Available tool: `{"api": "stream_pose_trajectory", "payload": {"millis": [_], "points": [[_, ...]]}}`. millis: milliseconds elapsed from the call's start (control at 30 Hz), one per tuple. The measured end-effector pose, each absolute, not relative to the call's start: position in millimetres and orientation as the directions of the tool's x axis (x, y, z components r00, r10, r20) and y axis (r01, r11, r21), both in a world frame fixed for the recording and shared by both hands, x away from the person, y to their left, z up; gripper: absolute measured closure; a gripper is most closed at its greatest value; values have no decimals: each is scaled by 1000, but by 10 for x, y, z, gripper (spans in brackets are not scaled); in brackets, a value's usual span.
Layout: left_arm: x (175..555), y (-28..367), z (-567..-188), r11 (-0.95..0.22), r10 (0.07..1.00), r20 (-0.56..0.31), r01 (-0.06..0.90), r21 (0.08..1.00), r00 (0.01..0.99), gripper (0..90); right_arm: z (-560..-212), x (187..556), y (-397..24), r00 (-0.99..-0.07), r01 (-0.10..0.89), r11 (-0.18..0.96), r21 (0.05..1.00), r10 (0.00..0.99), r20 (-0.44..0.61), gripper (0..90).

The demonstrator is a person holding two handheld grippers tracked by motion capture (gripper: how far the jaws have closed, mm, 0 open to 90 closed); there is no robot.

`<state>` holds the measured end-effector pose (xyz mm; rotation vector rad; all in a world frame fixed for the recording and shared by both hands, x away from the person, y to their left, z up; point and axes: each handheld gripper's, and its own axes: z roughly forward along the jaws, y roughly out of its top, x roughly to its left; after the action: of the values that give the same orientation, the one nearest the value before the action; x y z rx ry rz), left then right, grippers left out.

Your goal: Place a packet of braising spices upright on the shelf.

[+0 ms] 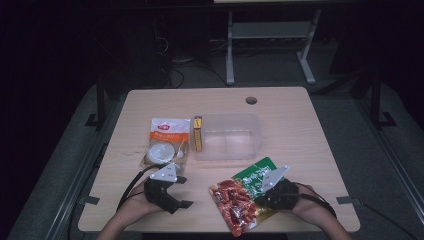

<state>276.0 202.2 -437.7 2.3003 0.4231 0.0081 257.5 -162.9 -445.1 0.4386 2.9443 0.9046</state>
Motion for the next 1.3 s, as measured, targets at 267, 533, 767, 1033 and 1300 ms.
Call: {"api": "stream_pose_trajectory", "payload": {"millis": [267,533,767,1033,1300], "points": [[2766,1999,-4390,-642,298,-127,298,706,946,159,-4546,2560,-1442,-973,219,800,558,225,59,900],[2768,1989,-4399,-638,301,-128,299,710,945,159,-4563,2615,-1221,-980,182,795,579,195,40,900],[2787,1941,-4375,-641,293,-119,287,712,949,159,-4520,2649,-1220,-976,172,761,625,218,3,900],[2894,1745,-4341,-629,287,-113,277,726,951,159,-4397,2721,-1522,-912,310,669,676,411,13,702],[3055,1445,-4373,-634,268,-120,269,725,956,157,-4384,2786,-1803,-838,403,608,684,546,9,459]]}}
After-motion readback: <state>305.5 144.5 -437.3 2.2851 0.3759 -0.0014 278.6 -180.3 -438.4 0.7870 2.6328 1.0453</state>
